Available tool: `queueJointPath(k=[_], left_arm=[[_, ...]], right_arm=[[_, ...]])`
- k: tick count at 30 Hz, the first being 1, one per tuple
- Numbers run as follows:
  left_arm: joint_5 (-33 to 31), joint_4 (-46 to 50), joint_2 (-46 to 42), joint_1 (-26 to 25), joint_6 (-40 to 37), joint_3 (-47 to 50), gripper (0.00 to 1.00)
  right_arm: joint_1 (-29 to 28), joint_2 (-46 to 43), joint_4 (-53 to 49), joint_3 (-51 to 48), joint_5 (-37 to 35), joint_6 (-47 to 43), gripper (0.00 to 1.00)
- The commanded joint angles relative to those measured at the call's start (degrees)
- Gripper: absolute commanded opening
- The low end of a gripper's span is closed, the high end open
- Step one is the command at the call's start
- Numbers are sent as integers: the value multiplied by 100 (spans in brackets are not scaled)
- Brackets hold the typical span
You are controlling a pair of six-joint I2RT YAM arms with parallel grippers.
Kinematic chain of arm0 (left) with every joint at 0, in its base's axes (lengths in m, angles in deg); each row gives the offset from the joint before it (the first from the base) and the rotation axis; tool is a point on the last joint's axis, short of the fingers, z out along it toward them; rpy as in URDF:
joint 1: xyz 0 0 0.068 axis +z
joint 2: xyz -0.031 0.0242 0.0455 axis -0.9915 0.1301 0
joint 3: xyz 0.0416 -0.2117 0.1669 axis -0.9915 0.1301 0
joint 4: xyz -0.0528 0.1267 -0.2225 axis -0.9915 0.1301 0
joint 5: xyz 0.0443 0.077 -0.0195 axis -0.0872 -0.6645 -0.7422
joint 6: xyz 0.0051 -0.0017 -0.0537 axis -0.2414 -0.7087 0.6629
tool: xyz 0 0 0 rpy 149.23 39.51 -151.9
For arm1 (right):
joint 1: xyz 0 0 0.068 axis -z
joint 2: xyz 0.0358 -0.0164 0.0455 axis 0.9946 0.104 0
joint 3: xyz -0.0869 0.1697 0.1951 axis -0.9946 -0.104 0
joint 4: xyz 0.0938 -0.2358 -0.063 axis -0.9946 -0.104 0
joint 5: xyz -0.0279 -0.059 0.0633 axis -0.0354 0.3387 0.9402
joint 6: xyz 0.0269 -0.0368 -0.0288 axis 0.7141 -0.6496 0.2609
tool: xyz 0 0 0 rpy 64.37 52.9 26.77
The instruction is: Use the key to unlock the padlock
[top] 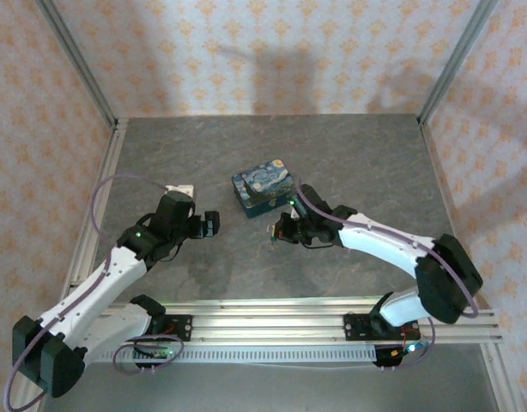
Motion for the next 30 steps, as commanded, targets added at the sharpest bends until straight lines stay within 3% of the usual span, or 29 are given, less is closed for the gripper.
queueJointPath(k=[1,9,14,22,30], left_arm=[[-251,232,-242,37,276,285,100],[-139,81,-321,36,340,608,100],[-94,90,-320,44,273,634,100],[-61,78,-366,52,193,604,100],[-459,432,-355,122,-235,98,100]], right_arm=[[-8,352,-348,-50,174,-354,0],[129,1165,-322,290,-7,-554,0],[187,1366,-476,430,-384,-677,6],[220,1217,-844,535,-938,-812,35],[289,3,-1443,705,-1790,-995,58]])
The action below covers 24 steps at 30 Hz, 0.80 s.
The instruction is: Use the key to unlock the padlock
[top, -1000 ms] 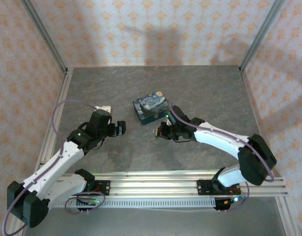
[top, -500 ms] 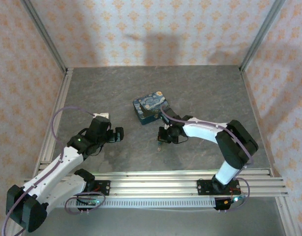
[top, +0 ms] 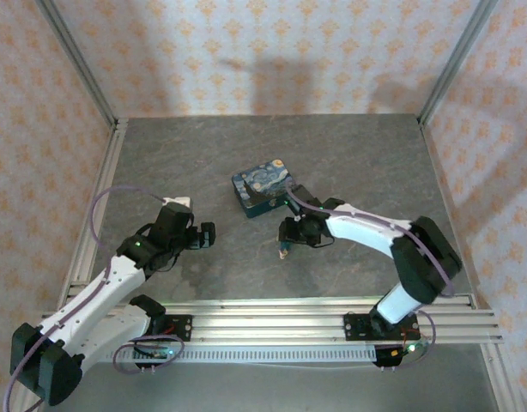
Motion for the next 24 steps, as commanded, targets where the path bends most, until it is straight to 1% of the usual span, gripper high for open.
queueJointPath(k=[1,2,3,5,6,8,9,10,11,13,15,17,18,20,24], left_arm=[[-437,317,-76,130,-375,-495,100],[-563,345,-69,176,-475,-619,100],[-734,324,-73,221,-551,-735,100],[-1153,174,-84,318,-678,-904,100],[-1319,19,-103,368,-786,-937,100],[-1723,-530,-156,483,-1114,-876,100],[-1892,-876,-175,522,-1304,-772,100],[-1999,-1290,-196,602,-1566,-619,100],[-1962,-1749,-192,699,-1835,-450,100],[-1792,-2414,-82,964,-2068,-155,100],[-1412,-2899,151,1342,-2000,72,100],[-841,-3430,476,1744,-1884,364,100],[-593,-3776,614,1845,-1967,573,100],[-479,-4692,876,1928,-2000,1025,100],[-426,-5883,1278,1987,-1941,1535,100]], right_arm=[[78,-829,-533,349,-875,-195,61],[117,-1053,-631,395,-1146,-279,68],[160,-1316,-732,431,-1435,-389,80],[265,-1825,-804,424,-2048,-624,95],[308,-2023,-800,380,-2364,-745,100],[478,-2512,-635,217,-3078,-1092,99],[570,-2699,-468,72,-3323,-1312,99],[683,-2868,-217,-129,-3595,-1547,99],[832,-3030,110,-391,-3794,-1809,99],[1219,-3169,727,-898,-4086,-2091,99],[1608,-3223,1600,-1505,-4064,-2538,99],[1813,-3250,2723,-2266,-4303,-2926,99],[1931,-3238,3199,-2536,-4358,-2971,99],[2265,-3110,3946,-2951,-4348,-2779,99],[2713,-2732,5651,-3692,-4277,-2799,99]])
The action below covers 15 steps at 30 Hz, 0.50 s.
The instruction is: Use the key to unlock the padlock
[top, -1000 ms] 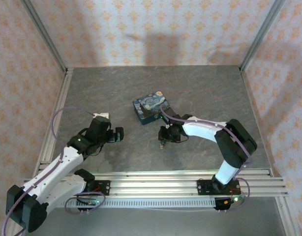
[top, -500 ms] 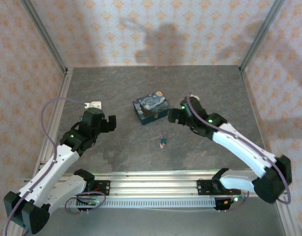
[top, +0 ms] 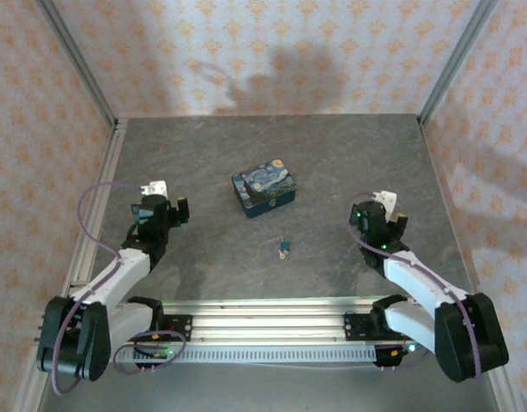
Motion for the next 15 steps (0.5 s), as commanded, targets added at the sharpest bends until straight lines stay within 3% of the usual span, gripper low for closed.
queueJointPath(k=[1,7,10,15], left_arm=[[208,-1702,225,69,-127,255,100],[288,-3005,799,82,-473,622,100],[348,-3454,1227,95,-568,595,100],[518,-3575,2097,108,-631,249,100]], right_arm=[[286,276,2241,-326,-215,-226,99],[702,995,3785,-633,494,-362,99],[824,1412,4050,-488,663,-422,99],[1006,2197,4757,-456,841,-366,99]])
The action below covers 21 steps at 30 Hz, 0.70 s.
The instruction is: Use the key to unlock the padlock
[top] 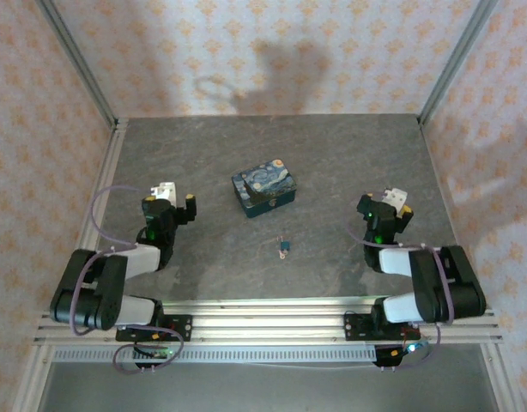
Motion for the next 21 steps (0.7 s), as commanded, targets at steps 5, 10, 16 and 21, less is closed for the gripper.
queueJointPath(k=[5,10,16,21], left_arm=[[97,-80,614,195,-10,-604,100],[25,18,643,236,68,-661,100],[29,25,643,236,68,-661,100],[26,20,643,238,68,-661,100]], right_arm=[[79,754,648,406,224,-78,100],[116,751,-109,771,257,-15,100],[128,715,-179,780,283,-4,99],[128,709,-174,775,289,-4,99]])
